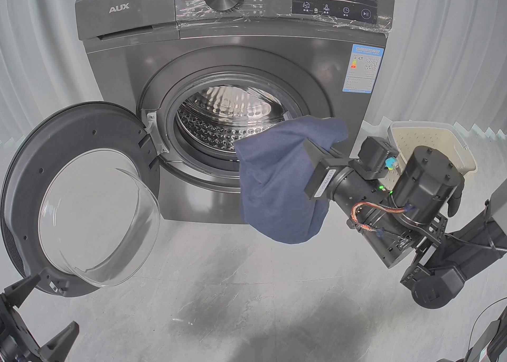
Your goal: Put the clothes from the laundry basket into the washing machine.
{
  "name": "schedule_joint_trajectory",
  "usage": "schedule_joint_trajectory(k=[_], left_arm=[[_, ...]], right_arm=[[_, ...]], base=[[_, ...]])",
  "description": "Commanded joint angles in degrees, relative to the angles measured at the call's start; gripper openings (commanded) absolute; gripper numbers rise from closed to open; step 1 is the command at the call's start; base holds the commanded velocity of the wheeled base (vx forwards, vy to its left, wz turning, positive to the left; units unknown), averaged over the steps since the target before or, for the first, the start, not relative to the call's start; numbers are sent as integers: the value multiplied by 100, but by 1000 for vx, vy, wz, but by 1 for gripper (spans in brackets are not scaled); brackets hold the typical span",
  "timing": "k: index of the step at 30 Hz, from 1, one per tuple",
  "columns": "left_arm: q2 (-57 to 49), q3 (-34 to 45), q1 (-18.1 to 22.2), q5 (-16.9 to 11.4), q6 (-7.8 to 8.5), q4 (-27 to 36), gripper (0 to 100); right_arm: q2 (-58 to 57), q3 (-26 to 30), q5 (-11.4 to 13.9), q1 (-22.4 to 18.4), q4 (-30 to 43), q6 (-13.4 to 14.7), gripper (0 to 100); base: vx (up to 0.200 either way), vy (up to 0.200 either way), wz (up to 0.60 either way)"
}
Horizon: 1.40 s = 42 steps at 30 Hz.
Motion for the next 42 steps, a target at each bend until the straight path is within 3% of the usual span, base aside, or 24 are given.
schedule_joint_trajectory(k=[1,7,16,20,26,32,42], left_arm=[[2403,133,-290,-597,217,-1151,100],[4073,-69,-905,-483,155,-2390,100],[5928,-175,-2074,449,6,-3893,100],[6596,-324,-2267,502,-3,-4324,100],[7149,-465,-2461,502,-30,-4596,100],[7360,-623,-2839,502,-284,-4649,100],[7905,-975,-2891,502,-372,-4711,100]], right_arm=[[616,-503,-4,93,-54,120,0],[774,-670,49,155,-54,120,0],[871,-854,137,128,-54,103,0],[862,-863,313,146,-106,103,0],[818,-881,497,84,-19,67,0],[810,-907,515,93,25,-91,0],[810,-1056,515,111,131,-126,0]], base=[[0,0,0],[0,0,0],[0,0,0],[0,0,0],[0,0,0],[0,0,0],[0,0,0]])
